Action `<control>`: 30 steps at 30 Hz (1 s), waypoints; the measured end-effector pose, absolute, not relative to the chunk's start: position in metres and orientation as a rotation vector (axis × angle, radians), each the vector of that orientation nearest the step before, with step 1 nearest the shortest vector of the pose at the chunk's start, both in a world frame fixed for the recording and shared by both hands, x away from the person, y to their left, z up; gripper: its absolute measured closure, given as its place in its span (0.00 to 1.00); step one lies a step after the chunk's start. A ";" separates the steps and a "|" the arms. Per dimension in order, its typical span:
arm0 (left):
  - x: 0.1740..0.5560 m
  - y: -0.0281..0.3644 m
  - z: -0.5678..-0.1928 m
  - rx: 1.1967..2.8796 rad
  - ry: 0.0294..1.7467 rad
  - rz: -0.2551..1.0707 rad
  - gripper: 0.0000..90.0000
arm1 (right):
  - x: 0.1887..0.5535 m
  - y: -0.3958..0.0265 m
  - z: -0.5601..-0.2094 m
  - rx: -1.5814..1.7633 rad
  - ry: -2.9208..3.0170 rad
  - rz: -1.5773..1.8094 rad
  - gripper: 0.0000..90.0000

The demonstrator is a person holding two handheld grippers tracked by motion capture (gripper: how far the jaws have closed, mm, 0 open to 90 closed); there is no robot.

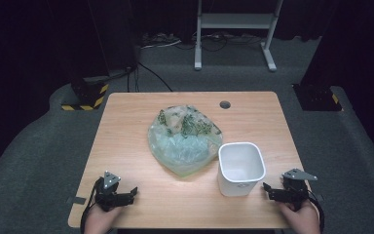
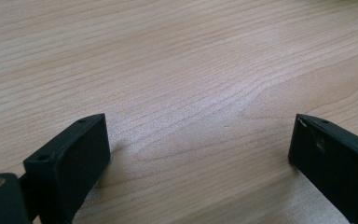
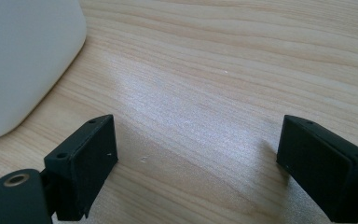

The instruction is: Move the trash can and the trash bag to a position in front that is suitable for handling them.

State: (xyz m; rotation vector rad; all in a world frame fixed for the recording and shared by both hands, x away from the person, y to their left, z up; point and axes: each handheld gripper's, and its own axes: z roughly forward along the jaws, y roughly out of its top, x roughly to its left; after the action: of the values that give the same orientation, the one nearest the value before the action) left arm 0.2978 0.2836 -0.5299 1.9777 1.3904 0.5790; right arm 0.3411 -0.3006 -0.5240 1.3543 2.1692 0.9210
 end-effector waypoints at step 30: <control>0.297 0.282 -0.529 1.971 1.411 0.594 0.07 | 0.342 -0.300 -0.524 1.356 2.170 0.922 0.13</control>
State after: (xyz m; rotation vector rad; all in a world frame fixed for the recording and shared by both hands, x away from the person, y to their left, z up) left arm 0.2975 0.2821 -0.5290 1.9708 1.4113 0.5944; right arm 0.3416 -0.3002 -0.5240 1.3564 2.1704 0.9225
